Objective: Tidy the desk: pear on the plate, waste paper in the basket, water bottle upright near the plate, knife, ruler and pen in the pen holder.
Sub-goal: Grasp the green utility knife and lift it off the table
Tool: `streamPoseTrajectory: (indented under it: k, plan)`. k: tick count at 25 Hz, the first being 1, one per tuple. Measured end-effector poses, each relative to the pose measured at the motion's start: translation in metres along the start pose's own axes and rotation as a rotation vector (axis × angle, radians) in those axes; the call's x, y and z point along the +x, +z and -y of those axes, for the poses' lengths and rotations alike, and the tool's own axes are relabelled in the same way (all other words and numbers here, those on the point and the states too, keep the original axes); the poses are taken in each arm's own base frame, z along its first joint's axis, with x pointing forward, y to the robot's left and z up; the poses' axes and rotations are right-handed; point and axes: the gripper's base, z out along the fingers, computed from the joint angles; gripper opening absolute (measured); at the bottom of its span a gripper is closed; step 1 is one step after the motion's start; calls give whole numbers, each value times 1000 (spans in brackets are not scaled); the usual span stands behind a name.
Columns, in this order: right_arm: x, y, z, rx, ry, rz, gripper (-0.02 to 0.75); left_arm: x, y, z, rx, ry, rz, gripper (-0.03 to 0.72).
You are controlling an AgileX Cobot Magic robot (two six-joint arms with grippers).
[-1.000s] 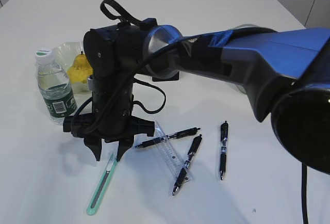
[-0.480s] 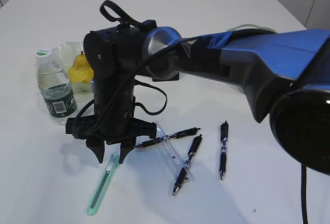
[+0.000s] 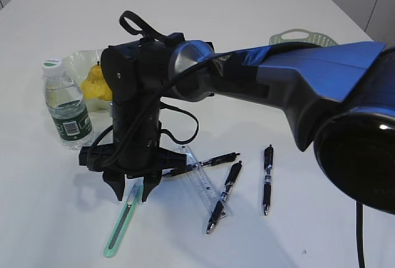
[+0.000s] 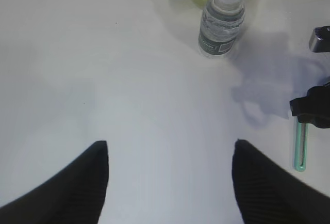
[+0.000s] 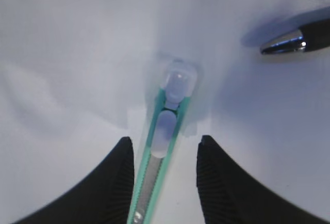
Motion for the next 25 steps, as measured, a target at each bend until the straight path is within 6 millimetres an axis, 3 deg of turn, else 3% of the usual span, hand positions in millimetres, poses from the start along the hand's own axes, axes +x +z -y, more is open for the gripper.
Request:
streamPoseTrajectory:
  k: [9, 25]
  plan:
    - [0, 13, 0, 2, 17, -32, 334, 0, 0, 0, 0, 0, 0, 528]
    - [-1, 18, -1, -9, 23, -35, 334, 0, 0, 0, 0, 0, 0, 528]
